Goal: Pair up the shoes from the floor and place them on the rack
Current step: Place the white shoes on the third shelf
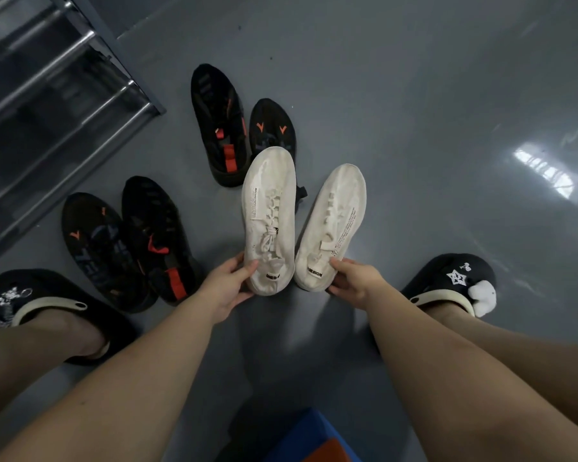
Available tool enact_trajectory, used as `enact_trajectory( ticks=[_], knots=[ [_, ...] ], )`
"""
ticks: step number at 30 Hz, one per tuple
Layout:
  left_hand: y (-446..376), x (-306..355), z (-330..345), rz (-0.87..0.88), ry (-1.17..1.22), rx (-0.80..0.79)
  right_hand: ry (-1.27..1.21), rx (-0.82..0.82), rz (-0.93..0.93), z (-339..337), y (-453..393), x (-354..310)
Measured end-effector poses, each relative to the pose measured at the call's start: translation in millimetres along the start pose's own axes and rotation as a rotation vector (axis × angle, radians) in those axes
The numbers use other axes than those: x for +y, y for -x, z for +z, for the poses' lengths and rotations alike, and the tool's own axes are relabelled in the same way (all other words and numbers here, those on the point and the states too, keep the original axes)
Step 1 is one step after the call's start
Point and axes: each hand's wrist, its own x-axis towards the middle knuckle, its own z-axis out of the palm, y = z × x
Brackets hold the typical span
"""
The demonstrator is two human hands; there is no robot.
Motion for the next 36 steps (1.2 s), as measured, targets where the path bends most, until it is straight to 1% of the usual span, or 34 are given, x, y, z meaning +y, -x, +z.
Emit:
enact_trajectory(
  ticks=[6, 10, 14, 19, 24, 31, 36],
  knots=[
    [14.4, 9.1, 3.1, -0.020, -0.002, -0.009, 0.051, -0.007, -0.079, -3.6, 23.8, -17.8],
    [32.0, 11.9, 4.0, 0.007, 0.008, -0.020, 0.103, 0.004, -0.151, -7.2, 48.6, -28.3],
    [55.4, 13.0, -0.3, 0.028, 0.036, -0.041, 0.212, 0.013, -0.229, -6.5, 74.8, -34.2],
    [86.2, 20.9, -23.8, 0.088, 0.068, -0.033, 0.375, -0.012, -0.339, 8.9, 117.3, -57.4],
    [125.3, 33.8, -56.3, 0.177, 0.121, 0.002, 0.523, -0.070, -0.420, 43.1, 159.5, -68.3],
    [182.0, 47.6, -110.8, 0.286, 0.201, 0.026, 0.669, -0.209, -0.493, 118.5, 219.5, -58.0],
    [206.3, 57.4, -130.5, 0.350, 0.336, 0.081, 0.774, -0.310, -0.515, 169.1, 251.9, -52.2]
  ],
)
